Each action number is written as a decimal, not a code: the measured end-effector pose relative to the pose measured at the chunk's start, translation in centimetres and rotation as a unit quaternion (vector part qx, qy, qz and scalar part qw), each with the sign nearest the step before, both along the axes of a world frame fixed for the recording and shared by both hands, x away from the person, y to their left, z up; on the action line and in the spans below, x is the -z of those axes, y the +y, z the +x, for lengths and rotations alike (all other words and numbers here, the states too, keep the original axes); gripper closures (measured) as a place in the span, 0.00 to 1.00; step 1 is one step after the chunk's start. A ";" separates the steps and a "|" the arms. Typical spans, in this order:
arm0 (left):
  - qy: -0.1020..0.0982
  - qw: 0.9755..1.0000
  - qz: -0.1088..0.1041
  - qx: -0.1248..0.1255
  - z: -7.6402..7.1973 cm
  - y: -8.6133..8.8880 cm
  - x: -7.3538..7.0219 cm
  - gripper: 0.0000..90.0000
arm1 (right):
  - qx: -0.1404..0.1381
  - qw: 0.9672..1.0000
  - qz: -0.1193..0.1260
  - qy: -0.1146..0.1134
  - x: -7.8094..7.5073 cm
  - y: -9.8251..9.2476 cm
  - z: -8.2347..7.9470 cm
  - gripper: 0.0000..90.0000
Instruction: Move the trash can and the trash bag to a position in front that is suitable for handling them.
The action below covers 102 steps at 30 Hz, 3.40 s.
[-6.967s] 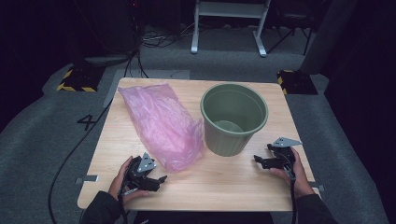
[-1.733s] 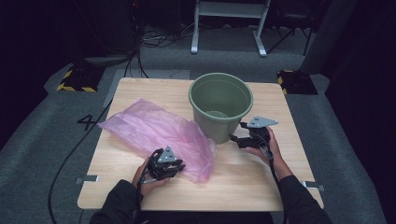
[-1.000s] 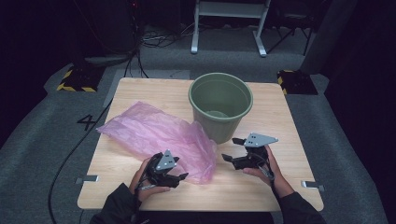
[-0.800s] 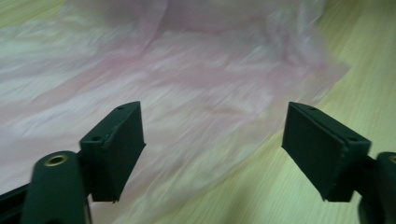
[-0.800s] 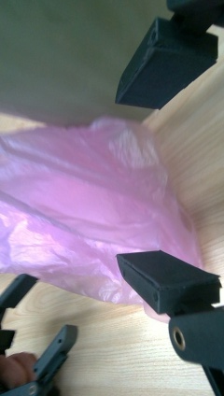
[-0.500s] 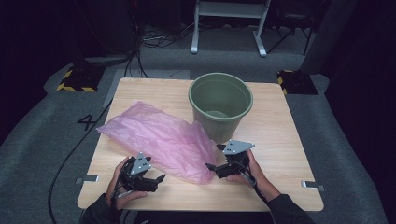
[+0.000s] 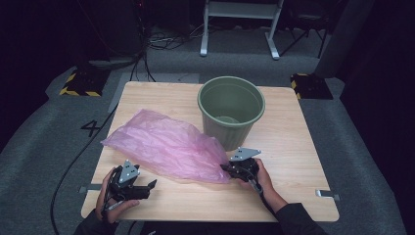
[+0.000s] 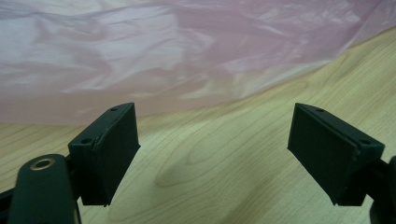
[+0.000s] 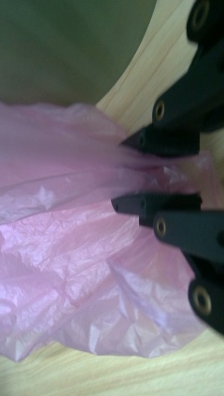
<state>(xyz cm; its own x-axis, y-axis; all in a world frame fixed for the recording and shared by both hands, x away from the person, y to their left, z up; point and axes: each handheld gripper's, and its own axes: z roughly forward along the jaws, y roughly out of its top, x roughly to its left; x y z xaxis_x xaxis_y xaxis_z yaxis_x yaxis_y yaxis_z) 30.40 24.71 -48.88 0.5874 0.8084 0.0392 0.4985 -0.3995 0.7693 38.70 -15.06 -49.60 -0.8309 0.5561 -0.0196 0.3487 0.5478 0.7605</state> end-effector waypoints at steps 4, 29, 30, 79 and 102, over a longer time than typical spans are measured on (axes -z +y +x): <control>0.000 1.000 -0.002 -0.009 0.3 0.3 0.0 0.17 | 0.003 1.000 -0.001 0.000 -0.2 -2.1 0.3 0.95; -0.005 0.999 0.003 0.034 1.6 -3.5 -0.8 0.19 | 0.192 0.981 -0.005 -0.015 -0.3 -19.8 2.2 0.85; -0.010 0.999 0.004 0.030 1.8 -3.6 -0.9 0.19 | 0.197 0.980 -0.004 -0.017 -0.4 -20.2 2.2 0.84; 0.041 0.991 0.009 0.124 4.1 -9.5 1.5 0.24 | 0.200 0.973 0.040 -0.106 -7.2 -22.3 -3.3 0.27; 0.041 0.992 0.010 0.122 4.0 -9.8 1.5 0.23 | 0.074 0.988 -0.002 -0.135 -7.3 -12.4 -5.0 0.28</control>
<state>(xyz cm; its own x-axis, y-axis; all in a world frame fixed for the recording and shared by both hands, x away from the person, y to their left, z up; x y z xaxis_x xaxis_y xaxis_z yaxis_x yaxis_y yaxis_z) 34.36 14.96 -50.34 0.7671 0.6416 -0.0030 0.4464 -0.5303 0.7208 33.72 -27.49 -42.31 -0.7040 0.6713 -0.2318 0.2100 0.5085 0.8351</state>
